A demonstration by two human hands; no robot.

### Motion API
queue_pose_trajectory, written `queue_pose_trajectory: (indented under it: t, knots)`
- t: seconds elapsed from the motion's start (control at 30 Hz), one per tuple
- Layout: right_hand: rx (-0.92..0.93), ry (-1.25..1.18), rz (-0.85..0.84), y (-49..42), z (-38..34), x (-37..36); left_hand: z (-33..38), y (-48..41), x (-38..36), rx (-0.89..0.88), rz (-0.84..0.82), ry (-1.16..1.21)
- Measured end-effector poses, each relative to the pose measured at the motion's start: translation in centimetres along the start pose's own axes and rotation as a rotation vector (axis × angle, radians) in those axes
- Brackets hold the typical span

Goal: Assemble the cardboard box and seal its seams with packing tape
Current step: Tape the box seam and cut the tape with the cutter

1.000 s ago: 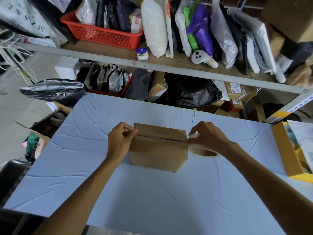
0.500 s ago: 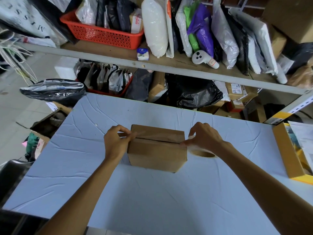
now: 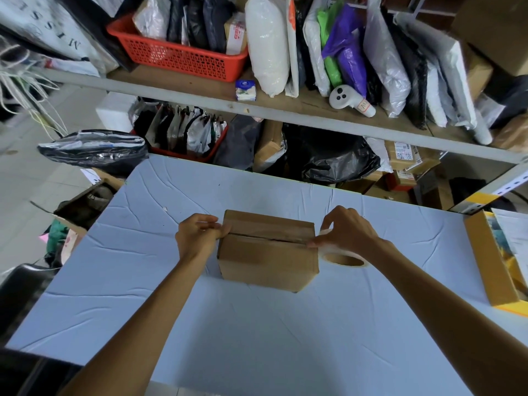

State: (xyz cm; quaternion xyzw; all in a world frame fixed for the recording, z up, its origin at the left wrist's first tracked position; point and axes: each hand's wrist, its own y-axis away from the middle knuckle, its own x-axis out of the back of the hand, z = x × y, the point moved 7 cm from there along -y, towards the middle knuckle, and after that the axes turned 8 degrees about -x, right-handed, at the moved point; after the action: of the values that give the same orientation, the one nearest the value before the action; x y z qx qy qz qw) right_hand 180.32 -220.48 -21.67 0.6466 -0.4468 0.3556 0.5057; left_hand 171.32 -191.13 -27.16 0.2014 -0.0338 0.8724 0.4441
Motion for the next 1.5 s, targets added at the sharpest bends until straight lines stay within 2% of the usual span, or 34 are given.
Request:
queue_pose_trajectory:
  t: [0.13, 0.3, 0.63, 0.8, 1.13, 1.23, 1.3, 1.33, 1.4, 1.47, 1.5]
  knots:
    - [0.002, -0.01, -0.002, -0.3, 0.4, -0.3, -0.1, 0.1, -0.2, 0.031, 0.035, 0.039]
    - [0.005, -0.009, -0.003, -0.6, 0.5, -0.6, -1.6, -0.1, -0.5, 0.191, 0.023, 0.199]
    - [0.045, 0.029, 0.002, -0.7, 0.3, -0.2, -0.9, -0.3, -1.5, 0.182, -0.042, 0.255]
    - [0.064, 0.029, -0.035, -0.9, 0.7, -0.8, -1.1, 0.0, -1.7, 0.22, -0.095, 0.357]
    - [0.104, 0.064, -0.041, -0.9, 0.5, -1.6, -2.8, 0.9, -3.4, 0.642, -0.345, 0.66]
    - [0.108, 0.05, -0.05, -1.1, 0.6, -1.6, -3.2, 1.2, -3.2, 0.755, -0.334, 0.704]
    - [0.109, 0.041, -0.048, -1.2, 0.6, -1.6, -3.8, 0.6, -3.1, 0.685, -0.295, 0.598]
    - [0.113, 0.038, -0.046, -1.2, 0.6, -1.6, -3.9, 0.1, -2.7, 0.58, -0.235, 0.486]
    - [0.121, 0.033, -0.043, -1.4, 0.5, -1.6, -2.4, -0.7, -1.0, 0.228, -0.053, 0.201]
    - [0.126, 0.031, -0.049, -1.4, 0.3, -1.8, 0.2, -0.1, -0.4, -0.092, -0.01, 0.001]
    - [0.129, 0.034, -0.05, -1.4, 0.2, -1.8, 1.0, 0.3, -0.4, -0.175, -0.018, -0.044]
